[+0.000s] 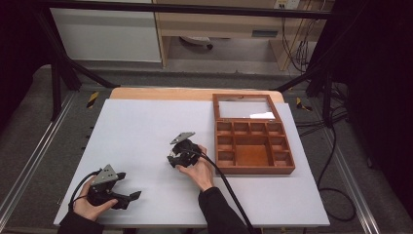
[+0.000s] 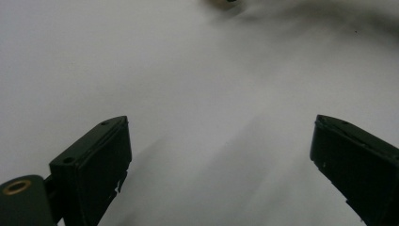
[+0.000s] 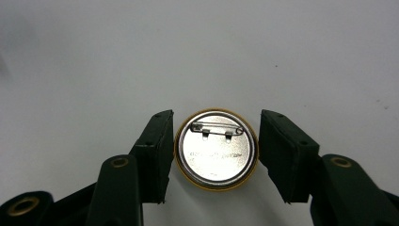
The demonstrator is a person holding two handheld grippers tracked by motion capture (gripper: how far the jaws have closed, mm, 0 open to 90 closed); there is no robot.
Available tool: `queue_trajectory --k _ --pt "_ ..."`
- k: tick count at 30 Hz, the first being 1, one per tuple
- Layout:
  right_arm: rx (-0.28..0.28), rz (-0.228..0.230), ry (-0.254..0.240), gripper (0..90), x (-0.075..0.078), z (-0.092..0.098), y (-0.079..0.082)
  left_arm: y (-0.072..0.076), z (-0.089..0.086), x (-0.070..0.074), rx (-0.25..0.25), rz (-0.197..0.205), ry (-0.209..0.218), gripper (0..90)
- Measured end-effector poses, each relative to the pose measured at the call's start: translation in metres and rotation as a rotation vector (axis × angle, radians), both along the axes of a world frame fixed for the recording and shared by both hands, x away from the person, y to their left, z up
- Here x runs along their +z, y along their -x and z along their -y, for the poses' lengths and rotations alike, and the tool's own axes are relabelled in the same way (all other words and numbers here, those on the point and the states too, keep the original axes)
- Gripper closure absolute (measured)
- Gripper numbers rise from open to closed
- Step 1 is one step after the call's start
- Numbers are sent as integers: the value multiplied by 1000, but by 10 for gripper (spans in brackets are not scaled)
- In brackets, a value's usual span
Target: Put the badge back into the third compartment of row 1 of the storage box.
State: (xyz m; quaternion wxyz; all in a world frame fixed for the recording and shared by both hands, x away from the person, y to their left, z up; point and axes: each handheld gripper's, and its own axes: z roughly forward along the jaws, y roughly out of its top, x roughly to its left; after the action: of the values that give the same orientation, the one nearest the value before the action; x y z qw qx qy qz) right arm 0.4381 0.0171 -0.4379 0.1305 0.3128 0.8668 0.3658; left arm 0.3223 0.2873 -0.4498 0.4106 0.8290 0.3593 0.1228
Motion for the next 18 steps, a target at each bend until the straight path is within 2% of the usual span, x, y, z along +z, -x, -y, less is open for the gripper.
queue_trajectory --k 18 --pt "33 25 -10 469 33 17 19 0 1 0 0 -1 -2 55"
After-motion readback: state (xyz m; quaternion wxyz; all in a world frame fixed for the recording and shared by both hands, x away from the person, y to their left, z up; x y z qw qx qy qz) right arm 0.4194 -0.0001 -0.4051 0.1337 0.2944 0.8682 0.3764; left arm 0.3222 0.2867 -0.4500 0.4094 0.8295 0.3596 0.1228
